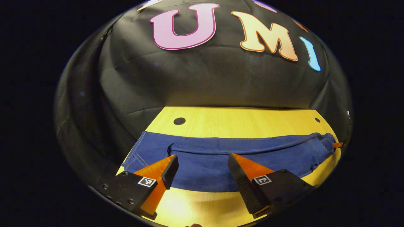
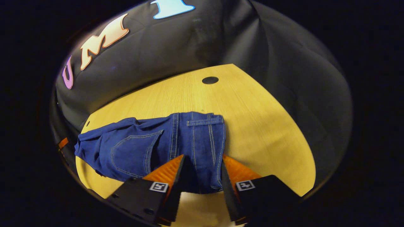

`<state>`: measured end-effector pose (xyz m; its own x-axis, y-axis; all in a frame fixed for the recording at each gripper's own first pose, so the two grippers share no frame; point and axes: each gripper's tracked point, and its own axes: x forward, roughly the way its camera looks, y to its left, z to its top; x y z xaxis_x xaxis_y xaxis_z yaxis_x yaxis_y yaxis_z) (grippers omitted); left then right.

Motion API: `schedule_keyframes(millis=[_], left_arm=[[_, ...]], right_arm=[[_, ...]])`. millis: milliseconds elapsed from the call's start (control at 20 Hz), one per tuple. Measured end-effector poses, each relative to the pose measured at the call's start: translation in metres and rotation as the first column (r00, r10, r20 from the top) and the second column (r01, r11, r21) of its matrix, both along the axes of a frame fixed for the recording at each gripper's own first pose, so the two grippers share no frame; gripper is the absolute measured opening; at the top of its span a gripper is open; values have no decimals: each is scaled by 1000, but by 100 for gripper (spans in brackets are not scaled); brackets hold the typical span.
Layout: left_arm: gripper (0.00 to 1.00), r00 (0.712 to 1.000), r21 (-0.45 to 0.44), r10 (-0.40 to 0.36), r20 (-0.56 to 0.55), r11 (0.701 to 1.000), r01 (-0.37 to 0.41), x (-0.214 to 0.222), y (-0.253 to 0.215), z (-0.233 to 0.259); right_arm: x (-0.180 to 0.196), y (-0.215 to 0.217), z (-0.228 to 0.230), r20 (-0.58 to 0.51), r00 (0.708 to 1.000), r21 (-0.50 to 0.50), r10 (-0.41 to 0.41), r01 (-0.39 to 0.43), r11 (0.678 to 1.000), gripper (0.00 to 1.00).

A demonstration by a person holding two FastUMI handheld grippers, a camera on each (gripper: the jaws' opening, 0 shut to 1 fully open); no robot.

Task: Grasp the waist and the cuffs of the jeans and fold them to make the two legs overlap; first hold the waist and fold one-third of the jeans toward the cuffs, then hold the cuffs and fold the remaining one-third in the same direction to finish folding.

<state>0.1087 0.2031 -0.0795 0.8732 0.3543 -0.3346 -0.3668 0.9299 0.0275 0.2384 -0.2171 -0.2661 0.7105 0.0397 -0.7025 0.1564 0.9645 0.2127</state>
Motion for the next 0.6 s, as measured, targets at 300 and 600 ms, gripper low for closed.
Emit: schedule_keyframes(millis=[300, 600], left_arm=[[96, 1000, 33, -22, -12, 999, 23, -7, -24, 1], [96, 999, 19, -38, 11, 999, 38, -7, -40, 2]], right_arm=[[3, -1, -3, 24, 1000, -45, 8, -7, 999, 31], [1, 6, 1, 11, 999, 10, -34, 34, 999, 15]])
